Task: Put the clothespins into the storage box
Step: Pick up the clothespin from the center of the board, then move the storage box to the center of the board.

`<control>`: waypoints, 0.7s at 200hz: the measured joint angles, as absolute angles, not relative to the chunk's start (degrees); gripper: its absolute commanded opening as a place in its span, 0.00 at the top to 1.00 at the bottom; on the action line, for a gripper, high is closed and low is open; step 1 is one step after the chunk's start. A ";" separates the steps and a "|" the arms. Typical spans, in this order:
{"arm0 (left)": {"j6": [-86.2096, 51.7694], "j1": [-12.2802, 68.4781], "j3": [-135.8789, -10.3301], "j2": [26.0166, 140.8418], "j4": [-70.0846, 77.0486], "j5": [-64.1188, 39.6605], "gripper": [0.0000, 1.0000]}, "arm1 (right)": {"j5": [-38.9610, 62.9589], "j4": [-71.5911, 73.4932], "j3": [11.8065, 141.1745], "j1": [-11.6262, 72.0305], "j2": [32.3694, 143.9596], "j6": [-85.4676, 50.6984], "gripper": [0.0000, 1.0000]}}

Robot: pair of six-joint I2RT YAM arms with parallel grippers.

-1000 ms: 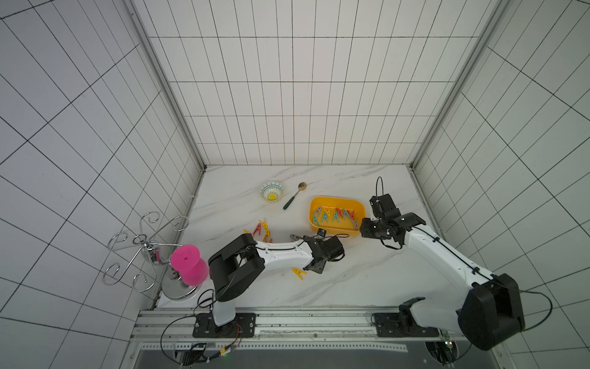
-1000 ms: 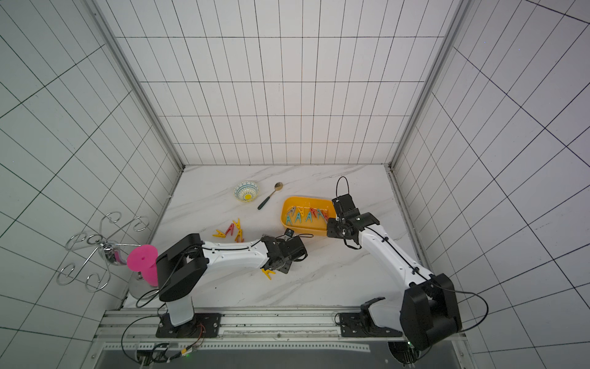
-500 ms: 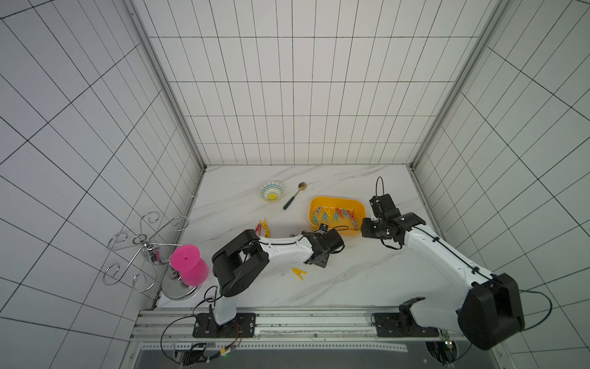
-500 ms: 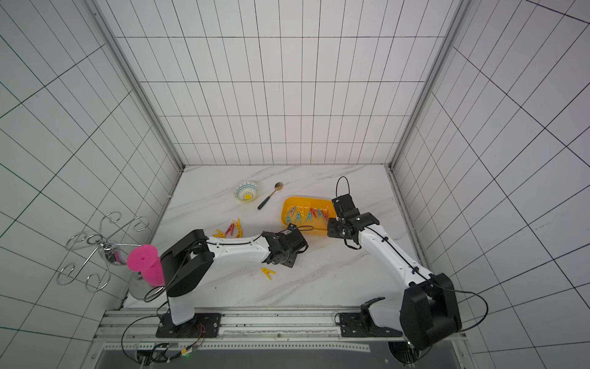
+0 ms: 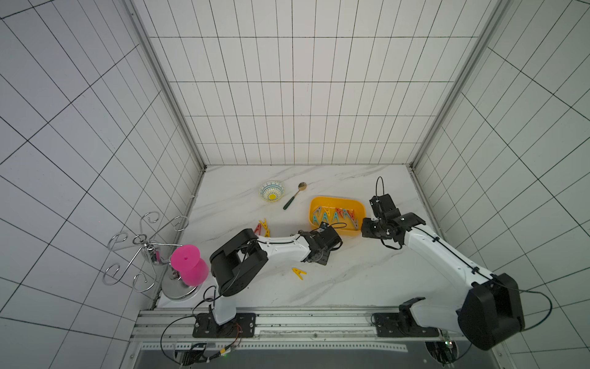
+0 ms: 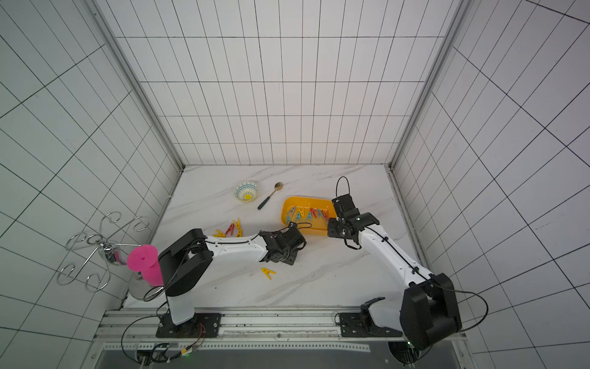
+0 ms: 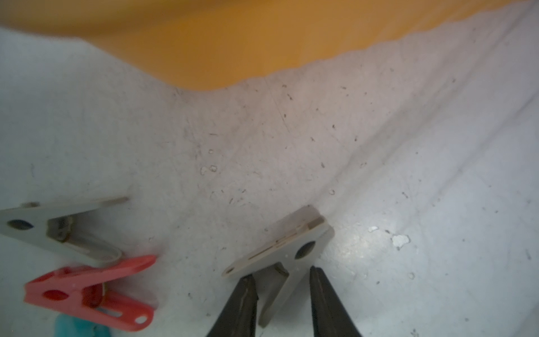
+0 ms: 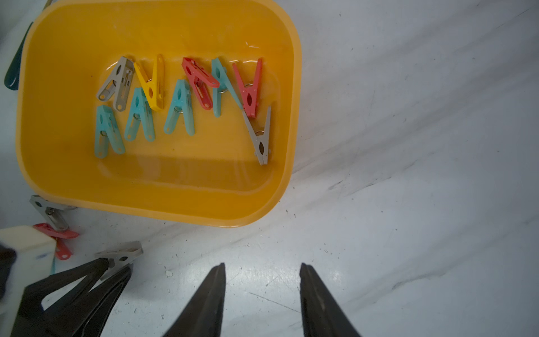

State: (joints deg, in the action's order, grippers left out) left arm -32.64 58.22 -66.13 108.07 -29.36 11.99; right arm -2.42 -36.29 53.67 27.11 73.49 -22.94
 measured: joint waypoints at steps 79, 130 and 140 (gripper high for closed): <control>-32.58 58.24 -66.11 108.05 -28.14 9.76 1.00 | -2.42 -36.32 53.67 27.03 72.97 -22.94 0.54; -32.80 58.24 -67.53 103.88 -32.86 9.91 0.98 | -2.46 -36.38 53.80 26.52 74.35 -22.68 0.50; -32.97 58.19 -69.23 102.28 -34.17 10.79 0.98 | -2.42 -36.40 53.82 26.06 75.05 -22.52 0.49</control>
State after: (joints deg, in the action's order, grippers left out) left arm -32.97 58.19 -69.23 102.28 -34.17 10.79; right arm -2.42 -36.40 53.82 26.06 75.05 -22.52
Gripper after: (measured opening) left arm 0.046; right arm 0.503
